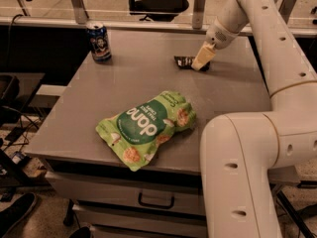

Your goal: Move rxbar chocolate near pepsi can

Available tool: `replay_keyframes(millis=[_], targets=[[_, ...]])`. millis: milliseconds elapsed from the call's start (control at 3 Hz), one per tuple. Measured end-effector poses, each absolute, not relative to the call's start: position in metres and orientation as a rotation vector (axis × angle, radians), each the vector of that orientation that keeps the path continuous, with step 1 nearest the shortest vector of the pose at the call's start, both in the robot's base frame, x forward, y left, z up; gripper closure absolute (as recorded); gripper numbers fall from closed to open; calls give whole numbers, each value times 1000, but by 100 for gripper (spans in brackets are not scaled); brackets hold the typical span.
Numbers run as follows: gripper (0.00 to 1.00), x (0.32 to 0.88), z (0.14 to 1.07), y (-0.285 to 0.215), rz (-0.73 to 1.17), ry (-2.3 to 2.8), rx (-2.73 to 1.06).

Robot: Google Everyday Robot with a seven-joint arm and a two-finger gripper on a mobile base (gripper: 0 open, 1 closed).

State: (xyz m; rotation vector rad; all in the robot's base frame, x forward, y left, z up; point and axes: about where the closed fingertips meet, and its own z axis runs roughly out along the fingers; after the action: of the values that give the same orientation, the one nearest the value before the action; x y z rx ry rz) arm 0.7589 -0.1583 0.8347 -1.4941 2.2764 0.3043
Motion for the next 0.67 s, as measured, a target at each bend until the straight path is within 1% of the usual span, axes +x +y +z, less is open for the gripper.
replay_keyframes(millis=[333,667], targets=[[100,759,835,-158,304,2276,-1494],[100,756,861,-125,348,2212,-1515]])
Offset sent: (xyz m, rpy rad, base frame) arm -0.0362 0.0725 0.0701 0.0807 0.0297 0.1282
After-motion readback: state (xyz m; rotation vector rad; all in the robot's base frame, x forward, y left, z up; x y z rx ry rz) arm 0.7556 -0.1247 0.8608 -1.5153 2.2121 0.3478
